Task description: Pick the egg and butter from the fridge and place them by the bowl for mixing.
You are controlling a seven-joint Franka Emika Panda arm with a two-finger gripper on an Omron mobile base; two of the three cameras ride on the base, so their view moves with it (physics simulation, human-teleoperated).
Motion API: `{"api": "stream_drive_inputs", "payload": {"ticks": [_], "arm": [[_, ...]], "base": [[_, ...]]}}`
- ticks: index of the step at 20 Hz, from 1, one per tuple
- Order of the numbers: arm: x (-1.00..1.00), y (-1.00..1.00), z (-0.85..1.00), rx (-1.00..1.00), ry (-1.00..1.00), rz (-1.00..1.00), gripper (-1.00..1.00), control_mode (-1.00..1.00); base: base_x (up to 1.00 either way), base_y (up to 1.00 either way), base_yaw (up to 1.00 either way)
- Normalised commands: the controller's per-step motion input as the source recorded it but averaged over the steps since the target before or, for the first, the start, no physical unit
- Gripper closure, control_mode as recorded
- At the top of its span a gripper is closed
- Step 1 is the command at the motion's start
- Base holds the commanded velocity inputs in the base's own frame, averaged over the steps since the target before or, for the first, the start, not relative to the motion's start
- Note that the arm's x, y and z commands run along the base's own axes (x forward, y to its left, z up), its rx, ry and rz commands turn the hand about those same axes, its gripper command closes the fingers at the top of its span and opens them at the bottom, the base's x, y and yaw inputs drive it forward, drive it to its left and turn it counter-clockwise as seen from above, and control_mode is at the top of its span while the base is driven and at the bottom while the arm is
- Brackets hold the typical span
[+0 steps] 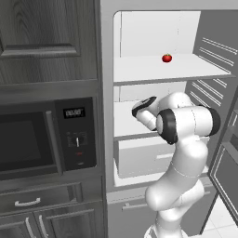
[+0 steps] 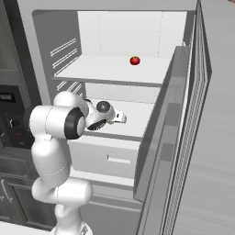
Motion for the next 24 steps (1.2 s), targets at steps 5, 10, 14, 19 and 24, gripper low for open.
{"api": "stream_drive_inputs", "payload": {"ticks": [5,10,14,19,24], "arm": [[0.00,0.00,0.00,0.00,0.00,0.00,1.00,-1.00],[-0.17,0.00,0.02,0.00,-0.04,0.01,1.00,-1.00],[-0.44,0.01,0.30,0.00,-0.11,0.00,1.00,-1.00],[-0.64,0.03,0.41,0.00,-0.01,-0.01,1.00,-1.00],[-0.62,0.00,0.81,0.00,0.00,-0.04,1.00,-1.00]], "base": [[0.00,0.00,0.00],[0.00,0.00,0.00],[0.00,0.00,0.00],[0.00,0.00,0.00],[0.00,0.00,0.00]]}}
